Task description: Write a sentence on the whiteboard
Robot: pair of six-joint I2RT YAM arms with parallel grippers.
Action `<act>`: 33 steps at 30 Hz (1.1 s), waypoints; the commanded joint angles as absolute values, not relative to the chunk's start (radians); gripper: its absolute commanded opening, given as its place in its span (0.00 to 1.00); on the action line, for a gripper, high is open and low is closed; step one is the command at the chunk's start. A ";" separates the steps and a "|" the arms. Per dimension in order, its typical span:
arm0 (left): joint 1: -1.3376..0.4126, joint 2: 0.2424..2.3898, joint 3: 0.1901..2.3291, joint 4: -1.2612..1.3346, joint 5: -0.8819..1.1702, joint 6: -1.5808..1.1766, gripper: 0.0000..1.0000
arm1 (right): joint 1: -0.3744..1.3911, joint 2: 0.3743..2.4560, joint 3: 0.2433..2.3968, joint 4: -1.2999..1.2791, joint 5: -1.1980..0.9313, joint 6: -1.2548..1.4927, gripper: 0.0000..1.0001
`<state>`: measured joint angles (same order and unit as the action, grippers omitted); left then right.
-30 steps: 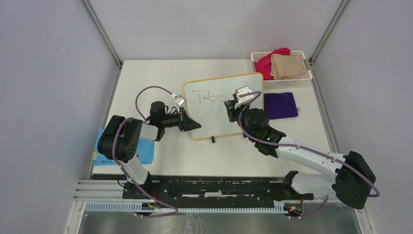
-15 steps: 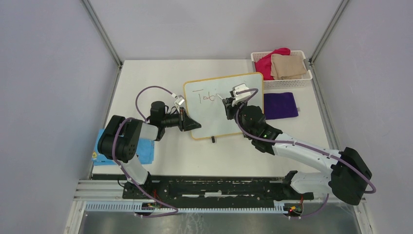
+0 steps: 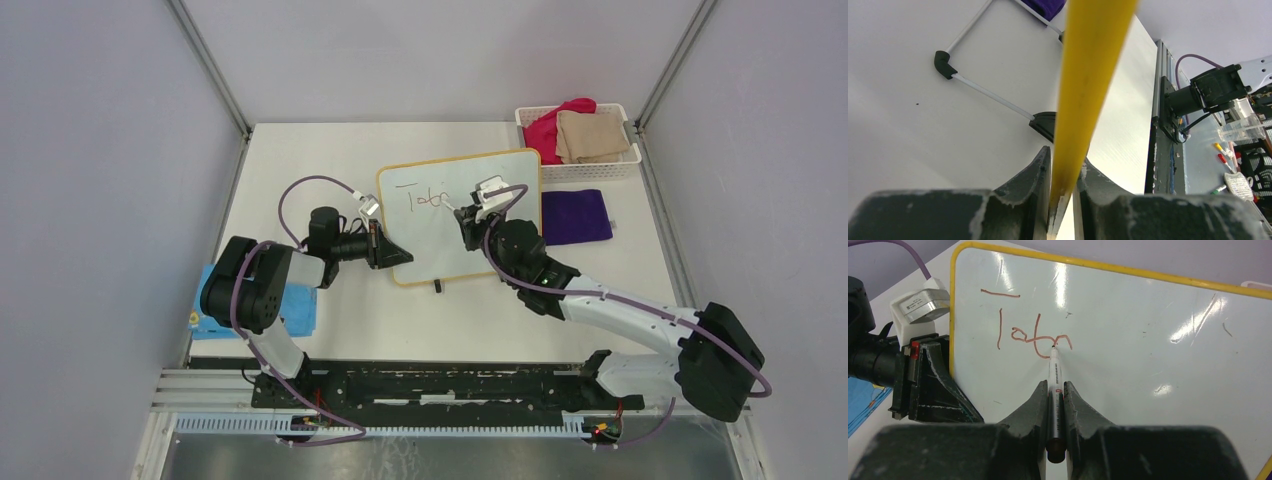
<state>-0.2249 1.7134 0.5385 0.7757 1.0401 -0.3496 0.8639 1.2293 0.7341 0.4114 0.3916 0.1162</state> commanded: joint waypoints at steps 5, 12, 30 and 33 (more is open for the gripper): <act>-0.242 1.721 0.540 0.663 0.961 -0.267 0.02 | 0.857 1.182 0.662 0.403 0.424 0.135 0.00; -0.245 1.717 0.539 0.654 0.959 -0.262 0.02 | 0.849 1.174 0.687 0.391 0.461 0.120 0.00; -0.249 1.719 0.545 0.645 0.960 -0.256 0.02 | 0.837 1.221 0.789 0.385 0.454 0.092 0.00; -0.249 1.718 0.544 0.643 0.960 -0.255 0.02 | 0.836 1.226 0.795 0.384 0.449 0.090 0.00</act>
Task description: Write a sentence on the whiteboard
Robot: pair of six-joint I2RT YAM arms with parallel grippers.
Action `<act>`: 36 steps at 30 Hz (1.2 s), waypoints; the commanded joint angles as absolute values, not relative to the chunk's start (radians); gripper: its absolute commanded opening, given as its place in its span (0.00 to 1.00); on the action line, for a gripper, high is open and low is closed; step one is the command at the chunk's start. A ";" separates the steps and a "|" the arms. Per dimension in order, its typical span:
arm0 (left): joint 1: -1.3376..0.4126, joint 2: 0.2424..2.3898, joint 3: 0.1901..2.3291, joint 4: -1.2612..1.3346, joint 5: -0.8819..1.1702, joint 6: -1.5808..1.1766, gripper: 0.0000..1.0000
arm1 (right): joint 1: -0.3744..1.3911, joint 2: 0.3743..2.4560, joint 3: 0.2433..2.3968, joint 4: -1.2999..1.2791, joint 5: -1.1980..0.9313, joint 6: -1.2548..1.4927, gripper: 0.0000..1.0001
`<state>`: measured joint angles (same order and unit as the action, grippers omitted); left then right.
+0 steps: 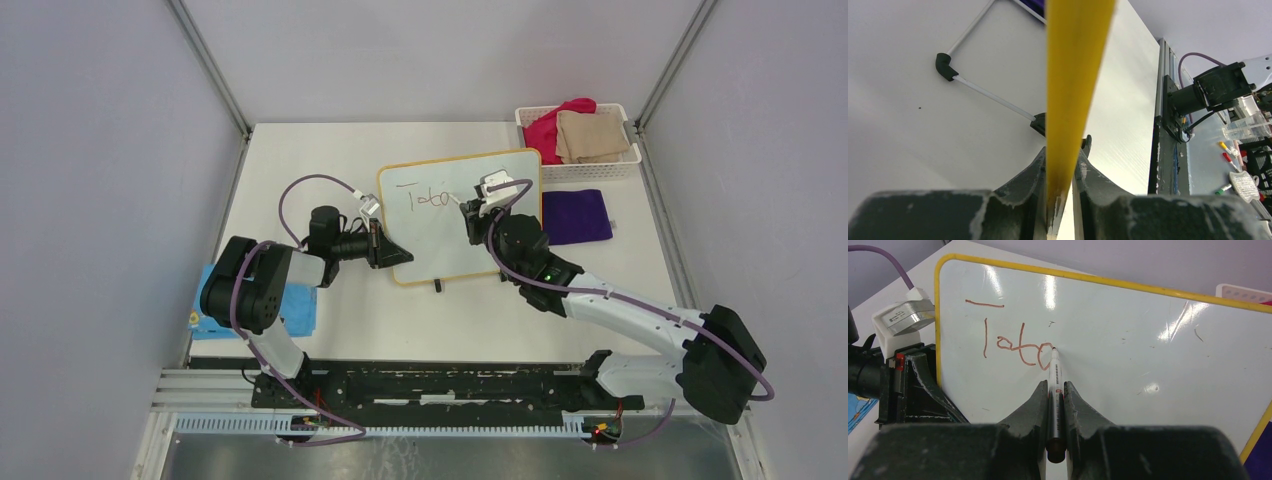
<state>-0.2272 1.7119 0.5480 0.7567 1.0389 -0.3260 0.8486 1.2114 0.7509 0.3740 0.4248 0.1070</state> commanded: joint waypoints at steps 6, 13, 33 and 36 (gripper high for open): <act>-0.249 1.720 0.546 0.640 0.959 -0.253 0.02 | 0.836 1.207 0.750 0.384 0.439 0.104 0.00; -0.250 1.722 0.545 0.638 0.959 -0.253 0.02 | 0.836 1.180 0.688 0.382 0.431 0.130 0.00; -0.253 1.721 0.550 0.622 0.953 -0.242 0.02 | 0.835 1.132 0.755 0.384 0.450 0.099 0.00; -0.253 1.721 0.550 0.620 0.954 -0.242 0.02 | 0.831 1.144 0.765 0.386 0.444 0.099 0.00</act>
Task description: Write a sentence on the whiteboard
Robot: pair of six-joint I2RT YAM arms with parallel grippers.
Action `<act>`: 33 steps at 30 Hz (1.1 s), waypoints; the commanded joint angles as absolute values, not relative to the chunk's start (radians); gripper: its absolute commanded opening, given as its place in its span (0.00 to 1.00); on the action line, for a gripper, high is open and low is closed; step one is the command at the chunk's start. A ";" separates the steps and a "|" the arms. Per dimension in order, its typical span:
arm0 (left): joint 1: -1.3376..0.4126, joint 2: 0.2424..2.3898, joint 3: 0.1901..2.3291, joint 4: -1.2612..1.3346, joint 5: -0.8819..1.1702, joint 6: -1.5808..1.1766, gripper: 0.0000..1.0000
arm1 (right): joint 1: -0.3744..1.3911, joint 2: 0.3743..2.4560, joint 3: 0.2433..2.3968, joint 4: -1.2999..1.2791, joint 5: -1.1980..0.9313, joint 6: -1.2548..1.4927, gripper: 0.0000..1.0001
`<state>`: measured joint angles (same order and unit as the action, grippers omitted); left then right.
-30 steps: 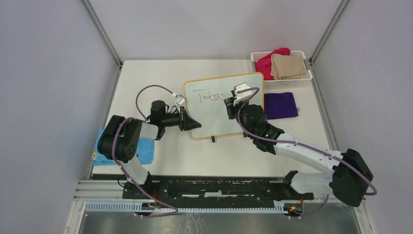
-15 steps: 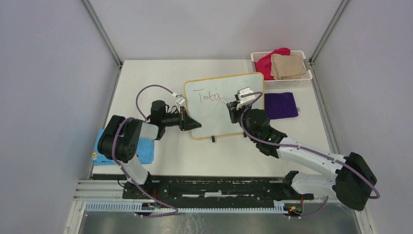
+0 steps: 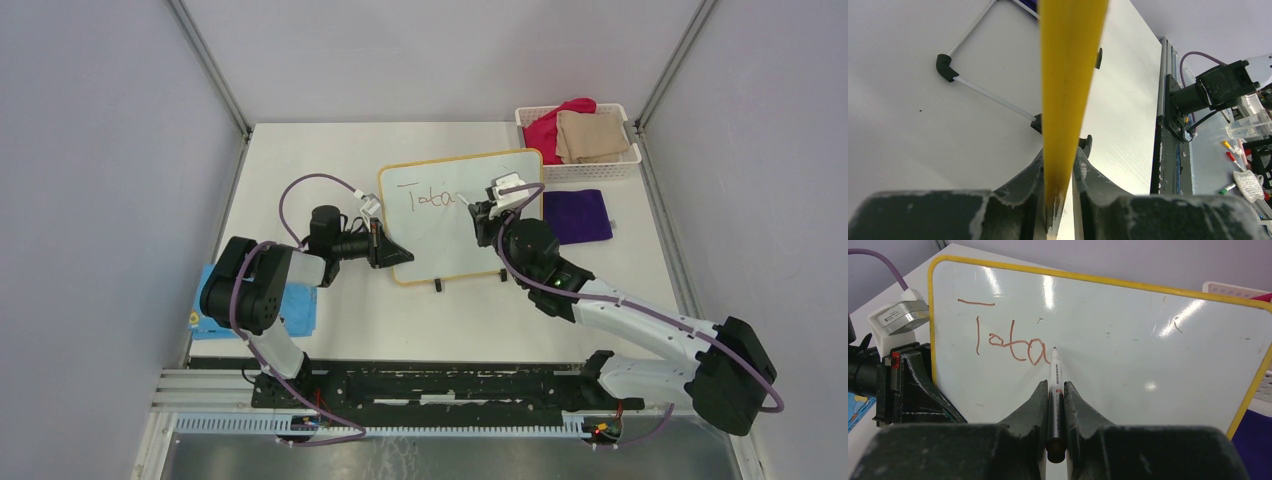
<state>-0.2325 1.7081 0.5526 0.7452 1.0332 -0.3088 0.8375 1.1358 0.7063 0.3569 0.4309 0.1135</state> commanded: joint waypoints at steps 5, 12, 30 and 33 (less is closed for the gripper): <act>-0.253 1.721 0.550 0.619 0.954 -0.240 0.02 | 0.830 1.163 0.778 0.390 0.443 0.096 0.00; -0.254 1.720 0.550 0.617 0.954 -0.239 0.02 | 0.818 1.183 0.774 0.394 0.446 0.100 0.00; -0.255 1.722 0.554 0.614 0.953 -0.239 0.02 | 0.812 1.109 0.632 0.381 0.454 0.148 0.00; -0.255 1.723 0.554 0.613 0.952 -0.238 0.02 | 0.812 1.099 0.640 0.377 0.457 0.145 0.00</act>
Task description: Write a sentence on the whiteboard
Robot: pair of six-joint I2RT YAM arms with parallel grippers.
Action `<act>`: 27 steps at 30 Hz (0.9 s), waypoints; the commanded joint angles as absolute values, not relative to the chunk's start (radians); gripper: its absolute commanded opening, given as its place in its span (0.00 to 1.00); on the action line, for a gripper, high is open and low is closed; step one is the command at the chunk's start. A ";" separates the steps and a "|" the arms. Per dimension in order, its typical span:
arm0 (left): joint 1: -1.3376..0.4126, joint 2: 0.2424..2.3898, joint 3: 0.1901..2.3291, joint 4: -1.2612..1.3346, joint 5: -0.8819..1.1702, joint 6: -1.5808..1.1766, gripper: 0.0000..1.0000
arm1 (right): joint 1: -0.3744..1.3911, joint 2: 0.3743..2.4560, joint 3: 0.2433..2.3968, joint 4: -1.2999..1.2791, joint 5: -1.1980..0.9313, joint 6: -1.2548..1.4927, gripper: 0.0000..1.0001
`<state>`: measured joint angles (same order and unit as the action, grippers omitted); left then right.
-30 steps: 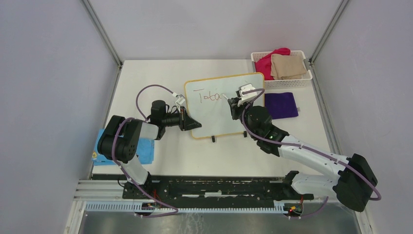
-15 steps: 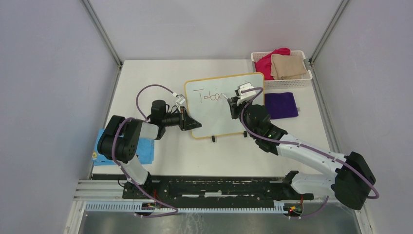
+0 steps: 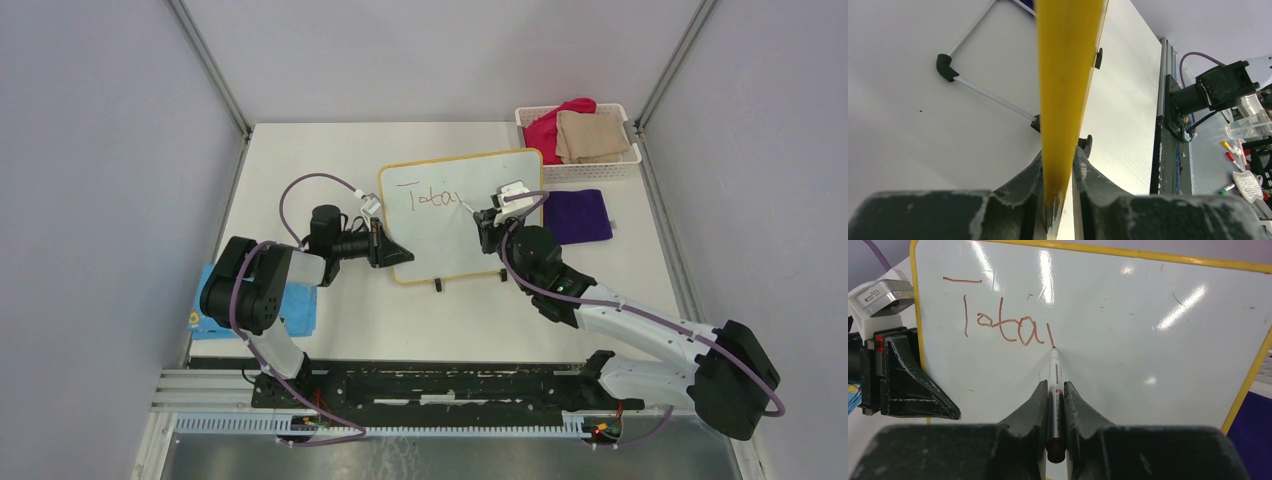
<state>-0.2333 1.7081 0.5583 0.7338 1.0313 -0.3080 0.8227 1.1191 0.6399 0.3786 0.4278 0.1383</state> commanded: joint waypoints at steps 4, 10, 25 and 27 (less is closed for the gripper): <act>-0.255 1.720 0.555 0.605 0.951 -0.235 0.02 | 0.809 1.084 0.680 0.367 0.472 0.127 0.00; -0.256 1.720 0.557 0.602 0.950 -0.232 0.02 | 0.794 1.090 0.730 0.364 0.471 0.103 0.00; -0.259 1.720 0.558 0.594 0.947 -0.226 0.02 | 0.771 1.128 0.751 0.376 0.434 0.112 0.00; -0.259 1.720 0.558 0.593 0.947 -0.225 0.02 | 0.771 1.129 0.742 0.374 0.431 0.118 0.00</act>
<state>-0.2363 1.7069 0.5629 0.7246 1.0302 -0.2977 0.7757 1.1282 0.7185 0.3412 0.4450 0.1085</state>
